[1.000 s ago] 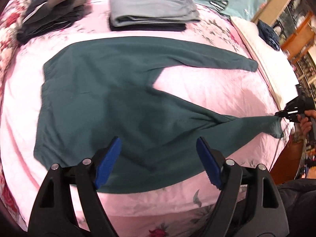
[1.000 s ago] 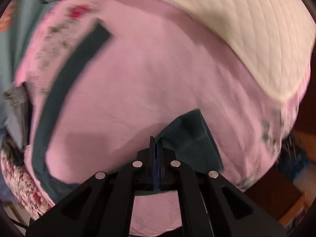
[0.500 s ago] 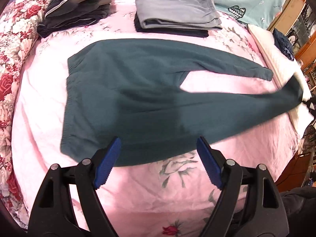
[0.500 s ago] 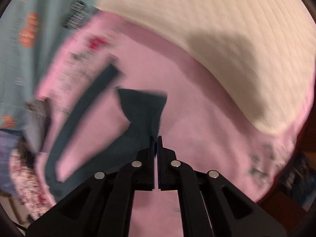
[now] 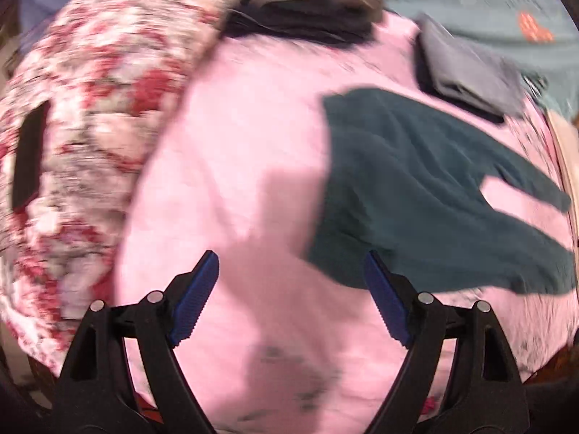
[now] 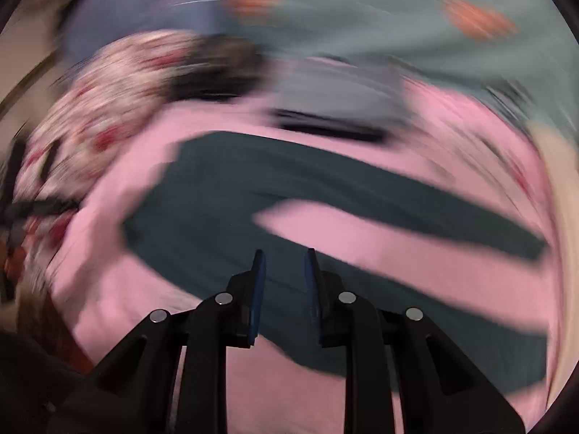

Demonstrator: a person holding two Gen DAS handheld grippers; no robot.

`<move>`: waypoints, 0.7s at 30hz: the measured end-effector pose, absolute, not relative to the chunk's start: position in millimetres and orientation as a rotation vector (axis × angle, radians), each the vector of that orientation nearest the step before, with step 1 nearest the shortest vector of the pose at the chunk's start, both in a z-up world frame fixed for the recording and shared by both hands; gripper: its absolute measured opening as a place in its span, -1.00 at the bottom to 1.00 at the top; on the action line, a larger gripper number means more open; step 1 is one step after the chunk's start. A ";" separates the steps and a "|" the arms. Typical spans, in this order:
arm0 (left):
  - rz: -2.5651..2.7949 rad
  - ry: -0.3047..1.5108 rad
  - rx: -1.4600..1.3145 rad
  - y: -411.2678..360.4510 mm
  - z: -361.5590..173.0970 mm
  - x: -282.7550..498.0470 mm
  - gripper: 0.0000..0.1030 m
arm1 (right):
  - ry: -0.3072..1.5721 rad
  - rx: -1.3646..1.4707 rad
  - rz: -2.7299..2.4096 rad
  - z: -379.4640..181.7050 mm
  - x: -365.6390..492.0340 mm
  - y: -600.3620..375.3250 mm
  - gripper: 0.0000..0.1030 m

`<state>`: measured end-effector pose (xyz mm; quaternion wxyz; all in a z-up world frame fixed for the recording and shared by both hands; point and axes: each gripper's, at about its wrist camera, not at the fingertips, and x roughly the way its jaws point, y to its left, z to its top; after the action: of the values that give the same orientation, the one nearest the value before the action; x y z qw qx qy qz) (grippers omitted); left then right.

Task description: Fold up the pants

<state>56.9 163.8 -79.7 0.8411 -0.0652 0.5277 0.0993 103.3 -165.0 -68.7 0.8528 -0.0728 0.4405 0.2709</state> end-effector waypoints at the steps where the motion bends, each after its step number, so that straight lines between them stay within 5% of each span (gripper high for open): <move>1: 0.234 1.103 -0.143 173.1 -75.8 51.7 0.64 | 0.880 -0.204 0.678 -70.9 97.3 -122.4 -0.57; 6: 0.319 1.066 -0.222 226.8 -59.9 16.9 0.66 | 0.798 -0.435 0.980 -111.7 68.6 25.1 -0.57; 14: 0.374 1.090 -0.335 282.5 -67.2 -26.0 0.69 | 0.939 -0.551 0.870 -179.7 72.3 94.3 -0.66; 17: 0.356 1.100 -0.345 290.2 -74.1 -18.9 0.69 | 0.942 -0.551 0.823 -172.1 70.3 95.1 -0.90; 21: 0.316 1.094 -0.340 294.8 -74.5 -0.7 0.69 | 0.886 -0.492 0.892 -141.1 53.5 113.4 -0.89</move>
<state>-0.7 294.8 -74.5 0.8287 -0.1600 0.5152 0.1490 53.5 113.4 -141.1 0.7807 -0.2277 0.4103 0.4128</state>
